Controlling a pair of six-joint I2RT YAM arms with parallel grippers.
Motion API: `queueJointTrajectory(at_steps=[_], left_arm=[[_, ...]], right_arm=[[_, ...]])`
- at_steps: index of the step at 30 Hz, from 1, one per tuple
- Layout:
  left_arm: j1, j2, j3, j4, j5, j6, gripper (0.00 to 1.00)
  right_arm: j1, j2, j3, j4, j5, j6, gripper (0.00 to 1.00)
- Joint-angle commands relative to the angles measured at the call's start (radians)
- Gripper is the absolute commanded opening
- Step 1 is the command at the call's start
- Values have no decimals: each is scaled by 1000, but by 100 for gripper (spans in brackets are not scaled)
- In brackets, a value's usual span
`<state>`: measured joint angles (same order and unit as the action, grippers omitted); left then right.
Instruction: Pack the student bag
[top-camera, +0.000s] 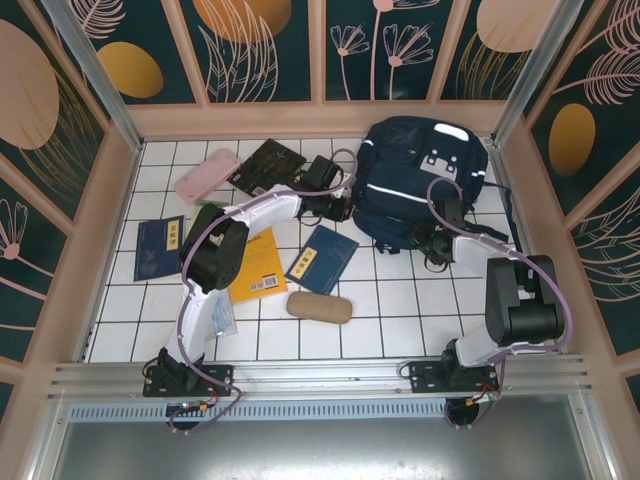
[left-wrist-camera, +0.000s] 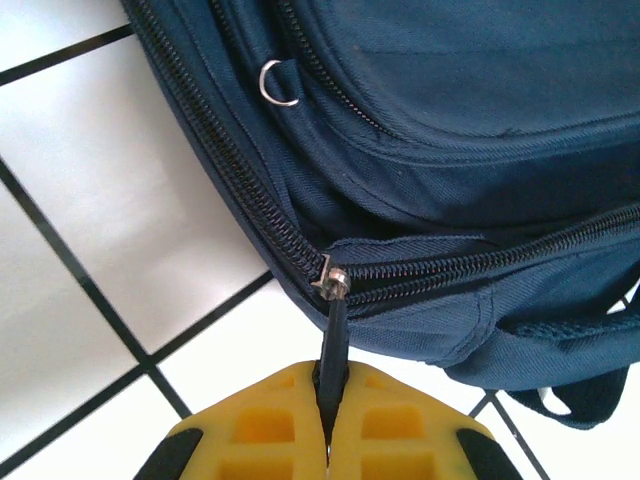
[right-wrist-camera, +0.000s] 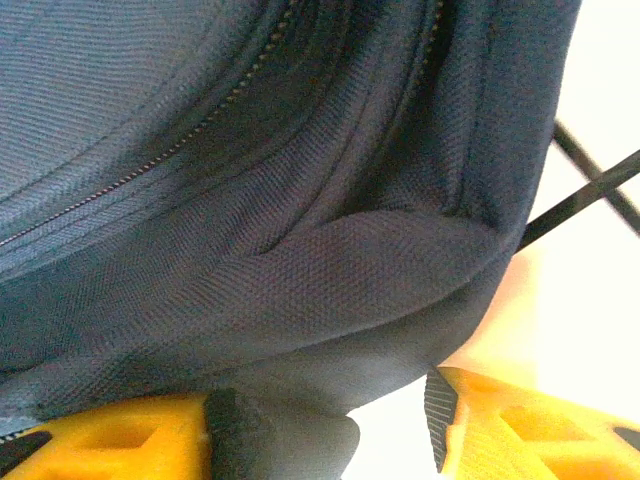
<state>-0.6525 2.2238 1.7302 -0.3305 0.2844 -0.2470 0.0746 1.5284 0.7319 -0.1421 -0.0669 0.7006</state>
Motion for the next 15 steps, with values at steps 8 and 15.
queueJointTrajectory(at_steps=[8,15], left_arm=[[-111,-49,31,-45,-39,-4,0],[-126,-52,-1,22,81,-104,0]], right_arm=[[-75,-137,96,-144,51,-67,59],[85,-303,-5,-130,-36,123,64]])
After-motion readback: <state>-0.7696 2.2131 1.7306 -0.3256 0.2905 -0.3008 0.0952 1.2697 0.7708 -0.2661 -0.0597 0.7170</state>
